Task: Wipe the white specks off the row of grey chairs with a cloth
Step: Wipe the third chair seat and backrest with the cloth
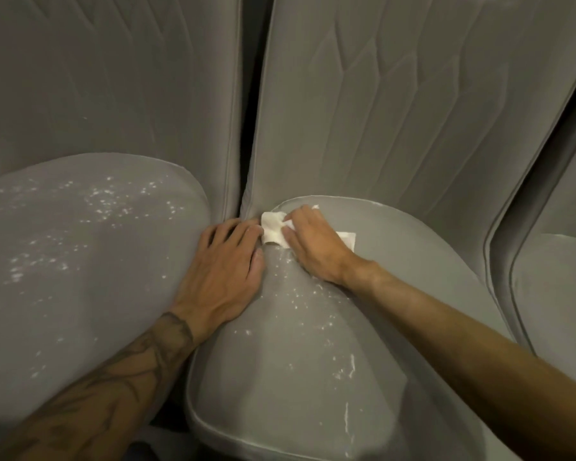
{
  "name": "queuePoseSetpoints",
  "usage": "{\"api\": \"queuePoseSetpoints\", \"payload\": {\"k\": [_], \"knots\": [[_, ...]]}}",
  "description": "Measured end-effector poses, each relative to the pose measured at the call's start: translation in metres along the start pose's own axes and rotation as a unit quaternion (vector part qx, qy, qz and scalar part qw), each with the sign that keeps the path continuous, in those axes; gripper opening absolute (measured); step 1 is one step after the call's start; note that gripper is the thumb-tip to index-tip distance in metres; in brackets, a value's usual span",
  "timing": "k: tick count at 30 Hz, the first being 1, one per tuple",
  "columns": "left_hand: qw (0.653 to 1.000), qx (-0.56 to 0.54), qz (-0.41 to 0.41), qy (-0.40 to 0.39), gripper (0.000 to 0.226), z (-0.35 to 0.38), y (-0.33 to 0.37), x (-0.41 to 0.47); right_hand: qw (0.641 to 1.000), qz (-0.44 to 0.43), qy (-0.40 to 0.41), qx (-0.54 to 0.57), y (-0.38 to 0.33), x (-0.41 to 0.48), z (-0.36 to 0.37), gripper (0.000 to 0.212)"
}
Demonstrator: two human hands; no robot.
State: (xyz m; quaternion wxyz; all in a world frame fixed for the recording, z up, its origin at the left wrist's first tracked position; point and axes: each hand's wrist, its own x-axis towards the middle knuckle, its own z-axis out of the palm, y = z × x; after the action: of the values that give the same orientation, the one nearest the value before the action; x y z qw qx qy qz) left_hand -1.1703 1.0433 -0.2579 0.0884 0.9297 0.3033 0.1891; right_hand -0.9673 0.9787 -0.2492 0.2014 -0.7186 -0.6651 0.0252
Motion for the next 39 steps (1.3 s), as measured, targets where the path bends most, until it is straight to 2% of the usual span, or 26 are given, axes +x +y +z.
{"api": "queuePoseSetpoints", "payload": {"k": [3,6,8,13,19,24,26,31,34,37,39], "knots": [[1.0,-0.023,-0.013,0.004,0.029,-0.004,0.002,-0.002,1.0,-0.007,-0.011,0.008,0.005,0.001,-0.007,0.027],[0.999,-0.044,-0.023,0.011,0.03,-0.009,0.004,-0.003,0.998,0.065,0.003,-0.024,0.01,0.027,-0.009,0.029],[0.999,-0.042,-0.024,0.013,0.028,-0.013,0.005,-0.005,0.996,0.082,0.017,-0.041,0.004,0.034,-0.005,0.03],[0.999,0.005,-0.034,-0.013,0.027,-0.027,-0.008,-0.017,0.998,-0.057,-0.033,0.024,-0.008,0.006,0.002,0.028],[0.998,0.023,-0.049,-0.021,0.035,-0.036,-0.019,-0.045,1.0,0.03,-0.007,-0.007,0.0,0.044,0.0,0.026],[0.997,0.035,-0.063,-0.032,0.038,-0.033,-0.017,-0.044,0.991,-0.104,-0.056,0.058,-0.03,0.001,0.007,0.024],[0.997,0.039,-0.063,-0.038,0.038,-0.033,-0.017,-0.045,0.989,-0.112,-0.075,0.066,-0.028,0.001,0.0,0.024],[0.996,0.049,-0.059,-0.035,0.037,-0.033,-0.015,-0.046,1.0,0.027,-0.013,0.009,-0.022,0.03,-0.001,0.031],[0.997,0.045,-0.06,-0.023,0.036,-0.031,-0.015,-0.046,0.999,-0.025,-0.006,0.028,-0.044,0.007,0.011,0.029],[0.997,0.045,-0.058,-0.018,0.038,-0.03,-0.016,-0.046,0.992,-0.09,-0.046,0.075,-0.053,-0.018,0.008,0.027],[0.997,0.044,-0.056,-0.015,0.035,-0.029,-0.018,-0.047,0.993,-0.085,-0.049,0.059,-0.044,-0.014,0.001,0.026]]}}
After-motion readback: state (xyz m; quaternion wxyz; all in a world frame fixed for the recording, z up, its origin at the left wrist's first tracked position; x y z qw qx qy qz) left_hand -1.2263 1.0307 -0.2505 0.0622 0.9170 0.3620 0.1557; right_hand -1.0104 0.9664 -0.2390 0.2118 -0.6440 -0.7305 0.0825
